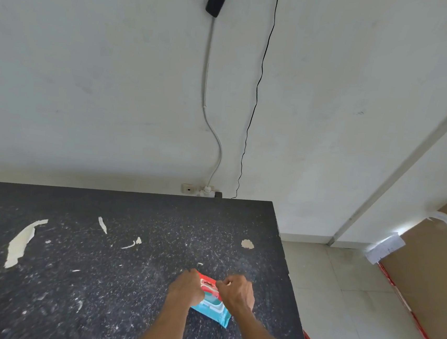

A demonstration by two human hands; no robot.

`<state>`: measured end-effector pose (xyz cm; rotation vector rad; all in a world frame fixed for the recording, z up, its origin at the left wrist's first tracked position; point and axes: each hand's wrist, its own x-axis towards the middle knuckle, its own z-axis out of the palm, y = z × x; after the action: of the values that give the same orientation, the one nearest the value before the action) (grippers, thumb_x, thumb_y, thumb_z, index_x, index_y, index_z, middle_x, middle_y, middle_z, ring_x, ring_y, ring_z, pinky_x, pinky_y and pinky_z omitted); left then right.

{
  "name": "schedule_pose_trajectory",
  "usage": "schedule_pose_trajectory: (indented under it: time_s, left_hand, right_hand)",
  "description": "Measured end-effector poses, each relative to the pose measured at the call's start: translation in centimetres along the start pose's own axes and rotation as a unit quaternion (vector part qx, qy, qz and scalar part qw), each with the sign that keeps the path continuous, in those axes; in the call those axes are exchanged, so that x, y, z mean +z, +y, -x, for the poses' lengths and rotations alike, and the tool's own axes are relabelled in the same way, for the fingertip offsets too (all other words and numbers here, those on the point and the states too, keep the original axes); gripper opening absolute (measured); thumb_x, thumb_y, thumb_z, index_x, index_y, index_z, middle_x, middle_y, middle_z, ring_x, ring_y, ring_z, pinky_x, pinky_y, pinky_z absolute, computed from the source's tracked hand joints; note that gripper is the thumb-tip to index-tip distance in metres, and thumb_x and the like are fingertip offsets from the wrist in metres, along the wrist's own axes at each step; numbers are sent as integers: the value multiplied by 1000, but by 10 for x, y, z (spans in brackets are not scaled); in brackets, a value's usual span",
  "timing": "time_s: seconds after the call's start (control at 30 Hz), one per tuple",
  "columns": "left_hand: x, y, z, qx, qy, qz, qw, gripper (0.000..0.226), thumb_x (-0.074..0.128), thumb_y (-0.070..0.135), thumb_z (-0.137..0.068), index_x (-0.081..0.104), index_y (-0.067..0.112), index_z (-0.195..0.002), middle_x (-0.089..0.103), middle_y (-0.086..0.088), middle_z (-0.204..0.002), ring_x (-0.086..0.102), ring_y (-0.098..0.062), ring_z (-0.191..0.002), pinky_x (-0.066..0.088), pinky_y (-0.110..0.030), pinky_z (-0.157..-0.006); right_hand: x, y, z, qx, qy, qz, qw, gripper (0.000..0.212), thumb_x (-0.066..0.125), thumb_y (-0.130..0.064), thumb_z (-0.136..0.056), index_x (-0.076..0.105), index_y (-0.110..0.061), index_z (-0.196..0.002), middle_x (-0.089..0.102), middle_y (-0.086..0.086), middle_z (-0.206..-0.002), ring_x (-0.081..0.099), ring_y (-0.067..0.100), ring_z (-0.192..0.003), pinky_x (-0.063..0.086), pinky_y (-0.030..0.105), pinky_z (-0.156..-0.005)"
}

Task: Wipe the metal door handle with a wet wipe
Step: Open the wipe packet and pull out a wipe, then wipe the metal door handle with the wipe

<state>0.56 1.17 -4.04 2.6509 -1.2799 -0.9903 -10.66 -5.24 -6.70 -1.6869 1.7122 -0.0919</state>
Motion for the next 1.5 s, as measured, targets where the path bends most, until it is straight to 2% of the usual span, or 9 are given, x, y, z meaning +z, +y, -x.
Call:
schedule_pose_trajectory:
  time_s: [0.1,0.2,0.3,1.0,1.17,1.23,1.33,1.43,1.5]
  left_hand:
    - [-2,-2,0,15,26,12,999,54,64,16,-89,40,13,-137,55,-6,-131,57,-20,-116,52,-28,-94]
    - [0,-3,-1,48,5,8,999,44,64,11,-89,51,18,-131,57,-5,-130,59,-18,-113,53,-23,-89]
    - [5,-5,-1,50,-22,-9,998,35,60,12,-93,61,15,-128,62,-6,-128,63,-17,-108,53,-21,-88]
    - [2,-4,2,32,-78,-41,996,39,54,11,-93,57,13,-132,63,-6,-127,65,-16,-103,52,-22,-87]
    - [-33,5,7,20,-70,-46,996,24,55,16,-93,64,11,-115,68,-4,-112,66,-14,-95,49,-21,-75]
    - [-53,12,9,19,-52,-40,998,20,55,18,-93,65,12,-110,69,-3,-107,66,-15,-92,51,-24,-81]
    - [-102,28,15,42,-17,-40,998,33,53,10,-90,63,10,-122,65,-9,-122,64,-24,-109,51,-33,-97]
    - [-159,47,26,66,11,-53,996,43,49,9,-90,55,9,-133,56,-11,-136,57,-27,-121,46,-36,-104]
    - [-195,60,39,79,46,-54,994,42,49,10,-90,54,6,-131,56,-12,-134,56,-29,-120,47,-37,-102]
  right_hand:
    - [4,1,5,-21,-14,33,999,15,71,-39,-85,72,-24,-86,69,-11,-80,63,7,-61,48,13,-51]
    - [9,4,7,-36,-19,57,998,14,68,-32,-88,73,-22,-96,72,-6,-92,66,9,-69,54,16,-60]
    - [11,4,10,-36,-20,66,997,12,66,-27,-89,74,-20,-96,71,-6,-88,67,10,-69,57,17,-63]
    - [9,3,7,-21,-39,53,998,6,72,-24,-86,72,-20,-91,72,-4,-92,68,8,-75,56,19,-66]
    - [-13,-20,8,-15,-36,-9,999,10,67,-20,-90,73,-14,-85,73,2,-83,63,8,-64,50,18,-57]
    - [-26,-36,9,-11,-33,-36,999,12,67,-21,-90,75,-13,-85,71,2,-81,62,9,-62,51,16,-54]
    - [-59,-69,12,-35,-19,-83,996,13,67,-16,-87,77,-9,-83,74,7,-85,71,16,-74,59,23,-63]
    - [-104,-108,19,-68,-8,-141,988,14,65,-15,-85,77,-8,-86,76,7,-89,72,18,-81,58,20,-66]
    - [-135,-136,26,-96,-5,-186,978,15,65,-15,-83,75,-4,-88,74,7,-85,71,23,-84,60,35,-81]
